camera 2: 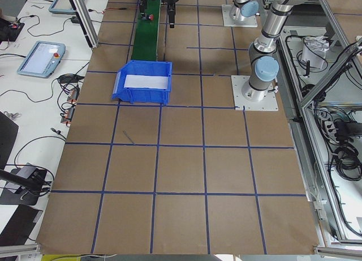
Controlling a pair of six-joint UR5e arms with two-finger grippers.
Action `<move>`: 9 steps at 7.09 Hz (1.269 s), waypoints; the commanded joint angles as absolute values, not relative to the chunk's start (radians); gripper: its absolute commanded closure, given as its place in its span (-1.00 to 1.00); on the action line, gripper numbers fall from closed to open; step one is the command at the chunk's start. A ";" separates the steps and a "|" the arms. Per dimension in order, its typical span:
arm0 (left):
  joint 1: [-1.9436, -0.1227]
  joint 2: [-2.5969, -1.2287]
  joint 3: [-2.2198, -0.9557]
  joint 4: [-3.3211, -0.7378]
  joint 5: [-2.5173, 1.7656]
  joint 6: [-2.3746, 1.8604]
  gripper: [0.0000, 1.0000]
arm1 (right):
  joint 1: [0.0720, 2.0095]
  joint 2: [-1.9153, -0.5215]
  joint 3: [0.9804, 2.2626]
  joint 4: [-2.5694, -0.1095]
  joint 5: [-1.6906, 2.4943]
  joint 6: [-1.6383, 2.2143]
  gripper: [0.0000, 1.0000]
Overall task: Transport two buttons from left to right
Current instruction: 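Lower the right gripper onto the red button and grasp it, then carry the red button to the far blue bin with the right gripper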
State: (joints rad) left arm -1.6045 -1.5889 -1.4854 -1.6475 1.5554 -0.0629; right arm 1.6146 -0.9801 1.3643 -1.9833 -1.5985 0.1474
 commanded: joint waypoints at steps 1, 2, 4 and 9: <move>-1.605 -1.586 -1.489 -1.647 1.555 -0.063 -1.00 | 1.611 -0.969 1.367 -1.974 -1.601 0.178 0.08; -1.606 -1.583 -1.493 -1.647 1.555 -0.063 -1.00 | 1.609 -0.968 1.361 -1.979 -1.594 0.176 0.40; -1.614 -1.606 -1.483 -1.646 1.554 -0.063 -1.00 | 1.606 -0.965 1.333 -1.988 -1.608 0.160 0.44; -1.611 -1.594 -1.489 -1.646 1.559 -0.063 -1.00 | 1.455 -0.968 1.163 -1.807 -1.670 -0.076 0.57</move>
